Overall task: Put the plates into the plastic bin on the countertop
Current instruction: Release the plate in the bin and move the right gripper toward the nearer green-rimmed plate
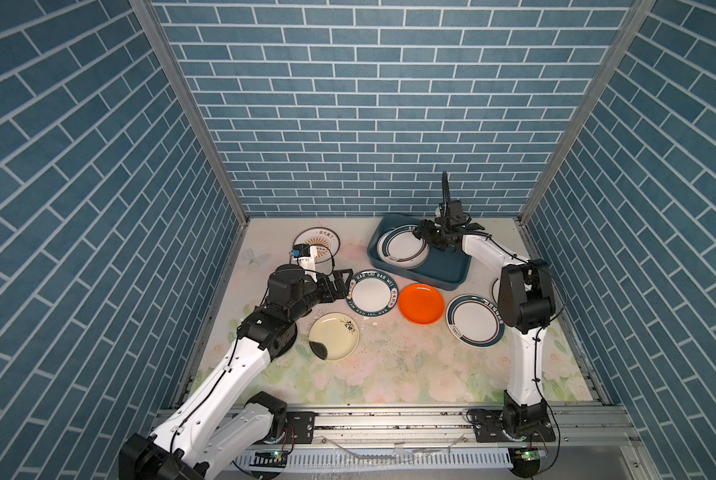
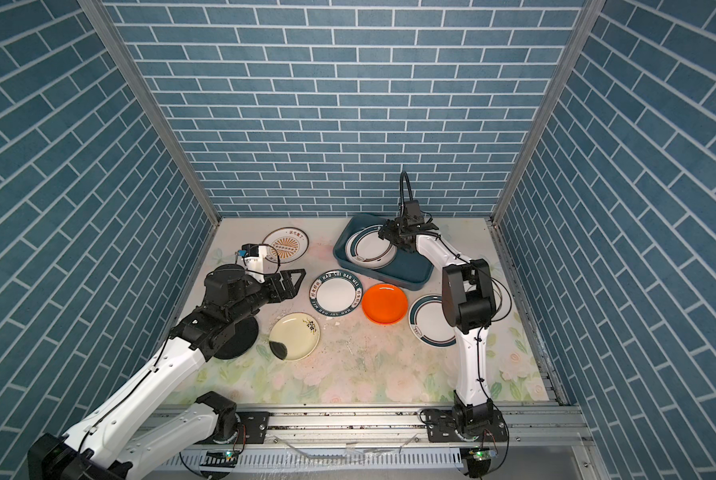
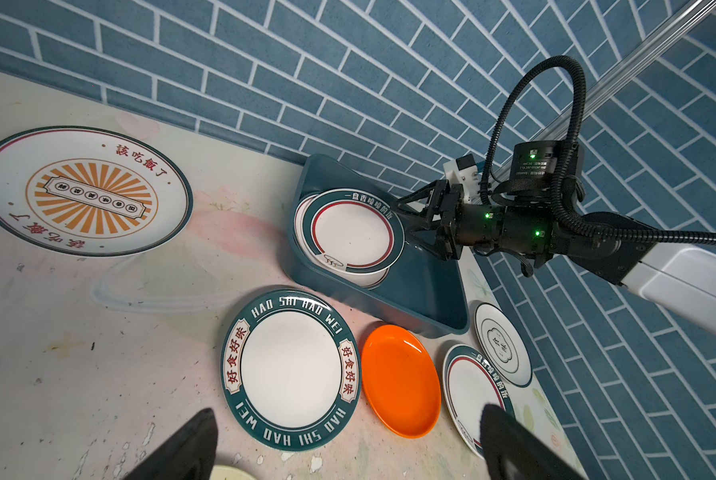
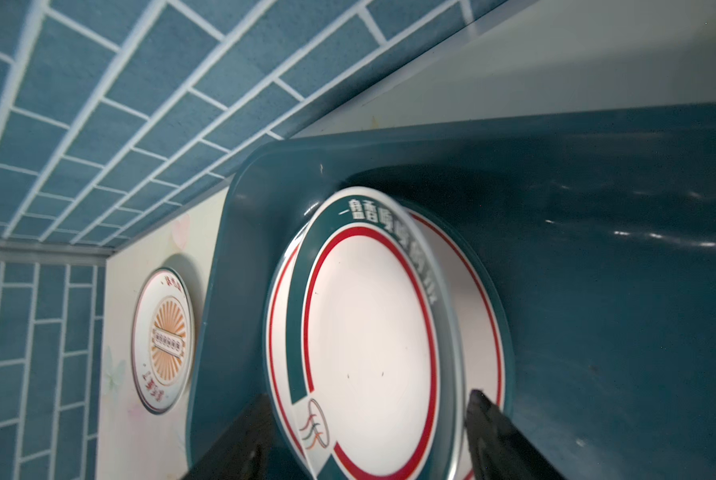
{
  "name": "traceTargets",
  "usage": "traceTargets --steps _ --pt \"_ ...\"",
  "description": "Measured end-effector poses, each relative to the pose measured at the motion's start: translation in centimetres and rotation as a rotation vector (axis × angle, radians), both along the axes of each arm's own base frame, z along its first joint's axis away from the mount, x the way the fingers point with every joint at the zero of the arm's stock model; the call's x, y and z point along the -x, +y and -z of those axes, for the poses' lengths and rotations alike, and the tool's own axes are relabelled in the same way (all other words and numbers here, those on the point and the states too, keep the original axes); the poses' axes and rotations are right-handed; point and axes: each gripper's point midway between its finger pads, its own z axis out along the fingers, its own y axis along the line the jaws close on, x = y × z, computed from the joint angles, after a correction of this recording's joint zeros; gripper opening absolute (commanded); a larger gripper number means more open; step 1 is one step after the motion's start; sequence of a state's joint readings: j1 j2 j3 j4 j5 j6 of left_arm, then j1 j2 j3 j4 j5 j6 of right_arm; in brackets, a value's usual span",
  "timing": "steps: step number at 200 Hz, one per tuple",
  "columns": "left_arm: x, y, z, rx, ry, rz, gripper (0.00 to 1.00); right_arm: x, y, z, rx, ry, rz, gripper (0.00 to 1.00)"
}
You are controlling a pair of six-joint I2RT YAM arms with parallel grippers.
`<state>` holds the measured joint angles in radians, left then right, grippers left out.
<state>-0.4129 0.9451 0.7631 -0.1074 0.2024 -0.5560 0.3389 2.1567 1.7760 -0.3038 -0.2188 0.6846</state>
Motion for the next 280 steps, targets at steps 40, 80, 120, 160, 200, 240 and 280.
traceTargets --steps 40,80,120,160,200,240,280 --pt "-0.1 0.0 0.1 -0.011 -0.003 0.004 1.0 0.5 -0.6 -0.6 0.049 0.006 -0.007 0.99" --pt "-0.5 0.3 0.6 -0.052 -0.011 -0.01 1.0 3.0 -2.9 -2.5 0.042 -0.014 0.019 0.99" --pt "-1.6 0.4 3.0 -0.106 0.043 -0.031 0.99 6.9 -6.8 -5.4 0.037 -0.061 0.074 0.99" --pt "-3.3 0.8 4.5 -0.161 0.085 -0.075 1.0 11.4 -10.2 -8.4 0.051 -0.134 0.116 0.98" --pt "-5.4 1.2 4.6 -0.221 0.118 -0.107 1.0 16.2 -13.2 -6.3 0.11 -0.097 0.149 0.98" --pt "-6.1 1.4 3.2 -0.232 0.135 -0.128 1.0 19.0 -16.2 -5.6 0.143 -0.076 0.221 0.98" --pt "-5.2 1.4 5.4 -0.207 0.172 -0.123 1.0 20.4 -18.5 -5.9 0.139 -0.069 0.29 0.97"
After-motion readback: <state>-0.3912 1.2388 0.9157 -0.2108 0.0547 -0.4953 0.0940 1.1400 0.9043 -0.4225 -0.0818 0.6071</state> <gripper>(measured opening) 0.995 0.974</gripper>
